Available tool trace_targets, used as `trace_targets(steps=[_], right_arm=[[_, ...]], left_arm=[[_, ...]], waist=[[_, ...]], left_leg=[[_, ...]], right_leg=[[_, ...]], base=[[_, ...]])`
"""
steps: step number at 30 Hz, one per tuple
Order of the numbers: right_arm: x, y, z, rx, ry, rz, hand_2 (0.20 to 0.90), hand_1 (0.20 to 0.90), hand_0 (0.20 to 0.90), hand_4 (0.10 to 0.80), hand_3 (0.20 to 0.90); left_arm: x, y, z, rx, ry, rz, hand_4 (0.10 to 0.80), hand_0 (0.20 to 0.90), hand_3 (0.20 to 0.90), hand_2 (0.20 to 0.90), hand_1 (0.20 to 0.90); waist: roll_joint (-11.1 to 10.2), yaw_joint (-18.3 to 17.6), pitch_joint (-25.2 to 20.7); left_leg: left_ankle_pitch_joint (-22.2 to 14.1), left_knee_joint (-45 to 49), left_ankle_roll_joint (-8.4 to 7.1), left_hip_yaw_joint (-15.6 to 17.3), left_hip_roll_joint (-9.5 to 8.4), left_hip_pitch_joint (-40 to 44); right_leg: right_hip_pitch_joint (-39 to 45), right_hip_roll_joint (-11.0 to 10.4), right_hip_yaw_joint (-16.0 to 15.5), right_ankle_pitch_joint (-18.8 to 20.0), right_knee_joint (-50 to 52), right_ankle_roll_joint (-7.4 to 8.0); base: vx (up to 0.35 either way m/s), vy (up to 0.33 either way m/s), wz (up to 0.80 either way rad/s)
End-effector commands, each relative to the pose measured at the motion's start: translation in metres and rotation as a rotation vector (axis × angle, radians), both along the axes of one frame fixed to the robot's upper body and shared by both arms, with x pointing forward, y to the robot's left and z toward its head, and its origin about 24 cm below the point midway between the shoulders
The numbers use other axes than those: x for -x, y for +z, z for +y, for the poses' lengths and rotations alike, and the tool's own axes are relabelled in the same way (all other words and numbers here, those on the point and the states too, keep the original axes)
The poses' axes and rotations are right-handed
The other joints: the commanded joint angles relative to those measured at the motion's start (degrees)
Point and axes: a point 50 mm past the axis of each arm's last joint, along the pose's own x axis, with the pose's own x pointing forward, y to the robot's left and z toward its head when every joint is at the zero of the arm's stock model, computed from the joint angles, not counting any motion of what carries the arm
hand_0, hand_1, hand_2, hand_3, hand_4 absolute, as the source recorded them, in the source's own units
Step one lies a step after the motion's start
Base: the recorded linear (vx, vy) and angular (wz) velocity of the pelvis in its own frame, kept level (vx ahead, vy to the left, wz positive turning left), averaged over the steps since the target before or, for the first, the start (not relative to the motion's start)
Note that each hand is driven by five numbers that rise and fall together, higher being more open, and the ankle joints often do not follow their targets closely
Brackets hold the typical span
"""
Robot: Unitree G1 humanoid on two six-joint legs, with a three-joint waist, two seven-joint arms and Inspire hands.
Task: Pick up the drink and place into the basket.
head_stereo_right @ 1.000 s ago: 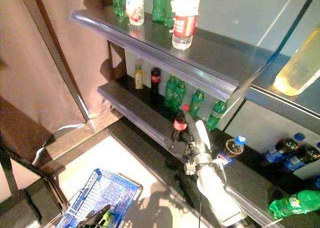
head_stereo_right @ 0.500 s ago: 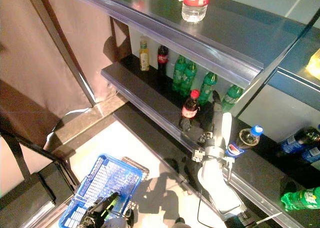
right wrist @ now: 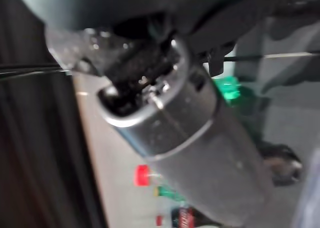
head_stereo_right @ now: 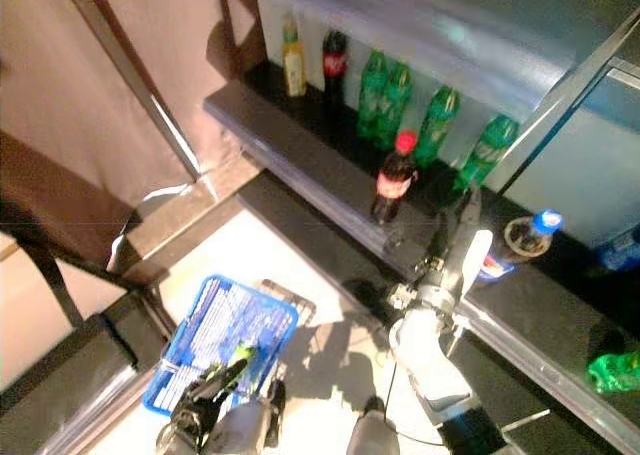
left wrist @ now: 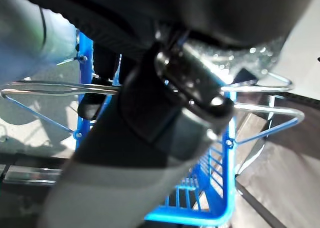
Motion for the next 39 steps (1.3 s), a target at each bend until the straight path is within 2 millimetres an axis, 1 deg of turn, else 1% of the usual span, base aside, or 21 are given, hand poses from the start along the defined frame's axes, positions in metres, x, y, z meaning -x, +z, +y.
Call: trace_targets(steps=[1, 3, 5, 9, 10, 12, 15, 16, 17, 22, 27, 30, 33, 38, 39], right_arm=[[-0.011, 0.065, 0.011, -0.057, 0.02, -0.337, 0.9, 0.9, 0.9, 0.8, 0.9], [-0.016, 0.074, 0.014, -0.064, 0.018, -0.366, 0.9, 0.9, 0.9, 0.8, 0.9], [-0.022, 0.086, 0.019, -0.074, 0.008, -0.41, 0.9, 0.9, 0.9, 0.8, 0.9], [-0.031, 0.1, 0.023, -0.141, -0.012, -0.458, 0.9, 0.9, 0.9, 0.8, 0.9], [-0.032, 0.102, 0.024, -0.145, -0.016, -0.467, 0.9, 0.9, 0.9, 0.8, 0.9], [-0.037, 0.114, 0.026, -0.185, -0.032, -0.518, 0.9, 0.9, 0.9, 0.8, 0.9], [-0.037, 0.116, 0.026, -0.188, -0.038, -0.527, 0.9, 0.9, 0.9, 0.8, 0.9], [-0.043, 0.135, 0.026, -0.201, -0.057, -0.573, 0.9, 0.9, 0.9, 0.8, 0.9], [-0.043, 0.137, 0.026, -0.204, -0.061, -0.58, 0.9, 0.9, 0.9, 0.8, 0.9], [-0.051, 0.168, 0.02, -0.229, -0.075, -0.634, 0.9, 0.9, 0.9, 0.8, 0.9], [-0.062, 0.198, 0.018, -0.248, -0.065, -0.666, 0.9, 0.9, 0.9, 0.8, 0.9], [-0.065, 0.206, 0.017, -0.249, -0.079, -0.675, 0.9, 0.9, 0.9, 0.8, 0.9], [-0.067, 0.216, 0.014, -0.235, -0.095, -0.684, 0.9, 0.9, 0.9, 0.8, 0.9], [-0.069, 0.227, 0.011, -0.247, -0.079, -0.69, 0.9, 0.9, 0.9, 0.8, 0.9], [-0.07, 0.226, 0.01, -0.245, -0.081, -0.681, 0.9, 0.9, 0.9, 0.8, 0.9]], left_arm=[[0.045, -0.012, -0.006, -0.008, -0.025, 0.07, 0.1, 0.3, 0.2, 0.3, 0.3], [0.039, -0.009, -0.006, -0.001, -0.027, 0.045, 0.1, 0.3, 0.2, 0.3, 0.3], [0.03, -0.005, -0.005, -0.001, -0.029, 0.015, 0.1, 0.3, 0.2, 0.3, 0.3], [0.015, 0.001, -0.003, -0.01, -0.04, -0.028, 0.1, 0.3, 0.2, 0.3, 0.3], [0.014, 0.002, -0.003, -0.011, -0.042, -0.033, 0.1, 0.3, 0.2, 0.3, 0.3], [0.008, 0.005, -0.002, -0.027, -0.065, -0.041, 0.1, 0.3, 0.2, 0.3, 0.3], [0.007, 0.005, -0.002, -0.032, -0.069, -0.035, 0.1, 0.3, 0.2, 0.3, 0.3], [0.004, 0.005, 0.001, -0.052, -0.076, -0.025, 0.1, 0.3, 0.2, 0.3, 0.3], [0.004, 0.005, 0.001, -0.054, -0.076, -0.024, 0.1, 0.3, 0.2, 0.3, 0.3], [-0.003, 0.009, 0.009, -0.048, -0.06, -0.061, 0.1, 0.3, 0.2, 0.3, 0.3], [-0.022, 0.021, 0.009, -0.021, -0.069, -0.136, 0.1, 0.3, 0.2, 0.3, 0.3], [-0.027, 0.024, 0.007, -0.015, -0.079, -0.148, 0.1, 0.3, 0.2, 0.3, 0.3], [-0.032, 0.027, 0.005, -0.006, -0.084, -0.166, 0.1, 0.3, 0.2, 0.3, 0.3], [-0.037, 0.031, 0.008, -0.005, -0.064, -0.183, 0.1, 0.3, 0.2, 0.3, 0.3], [-0.035, 0.03, 0.009, -0.005, -0.063, -0.176, 0.1, 0.3, 0.2, 0.3, 0.3]], waist=[[0.21, 0.73, -0.25], [0.56, 0.95, 1.11], [0.87, 1.29, 3.08], [0.76, 1.95, 5.35], [0.72, 2.06, 5.5], [0.49, 2.71, 5.5], [0.47, 2.79, 5.5], [0.37, 3.36, 5.5], [0.35, 3.43, 5.5], [0.47, 4.32, 5.5], [0.42, 5.27, 5.5], [0.37, 5.46, 5.5], [0.43, 5.64, 5.5], [0.25, 5.85, 5.5], [0.26, 5.9, 5.5]], left_leg=[[-0.87, 5.35, 0.06, -0.88, -0.47, -3.71], [-0.97, 6.49, 0.11, -1.0, -0.74, -5.12], [-0.77, 8.15, 0.41, -1.44, -1.14, -7.58], [-1.05, 9.92, 0.99, -1.6, -1.32, -10.46], [-1.09, 10.1, 1.09, -1.61, -1.3, -10.98], [-1.31, 11.02, 1.62, -1.8, -1.27, -14.12], [-1.35, 11.17, 1.67, -1.83, -1.27, -14.47], [-1.13, 11.54, 2.04, -2.1, -1.19, -16.97], [-1.1, 11.54, 2.08, -2.1, -1.15, -17.19], [-0.67, 11.41, 2.38, -2.17, -0.96, -20.04], [-1.18, 12.69, 2.86, -2.14, -1.01, -23.23], [-1.44, 13.26, 3.09, -2.23, -1.18, -24.27], [-1.55, 13.24, 3.65, -2.03, -1.43, -25.23], [-1.63, 13.3, 4.3, -1.46, -1.62, -27.02], [-3.38, 13.9, 3.95, -1.81, -1.71, -26.13]], right_leg=[[-1.65, -0.33, -1.56, 1.38, 1.88, -2.73], [-2.94, -0.65, -1.3, 1.15, 2.93, -2.81], [-5.3, -0.93, -0.8, 1.25, 4.5, -2.96], [-7.89, -1.06, -0.5, 1.39, 6.05, -3.06], [-8.34, -1.06, -0.53, 1.46, 6.17, -3.05], [-11.1, -0.75, -0.39, 1.94, 6.5, -3.02], [-11.4, -0.69, -0.34, 1.99, 6.54, -3.01], [-13.45, -0.34, 0.05, 2.55, 6.25, -2.92], [-13.61, -0.31, 0.09, 2.62, 6.16, -2.91], [-16.08, 0.08, 0.66, 3.38, 5.27, -2.52], [-19.3, 0.16, 0.81, 3.34, 6.26, -2.4], [-20.35, 0.24, 0.99, 3.32, 6.72, -2.41], [-21.91, 0.2, 1.4, 3.56, 7.07, -2.24], [-24.26, 0.22, 1.79, 3.89, 7.41, -1.92], [-23.55, 0.2, 2.39, 2.33, 8.21, -1.3]], base=[[-0.05, 0.06, -0.04], [-0.057, 0.04, 0.02], [-0.068, 0.007, 0.05], [-0.054, -0.042, -0.03], [-0.047, -0.063, -0.03], [-0.034, -0.069, 0.02], [-0.008, -0.029, 0.01], [-0.019, -0.044, -0.03], [-0.018, -0.052, -0.08], [-0.002, -0.008, -0.02], [-0.015, -0.002, -0.01], [0.0, 0.0, 0.0], [-0.005, 0.029, 0.01], [0.006, 0.017, 0.0], [0.074, 0.023, -0.01]])
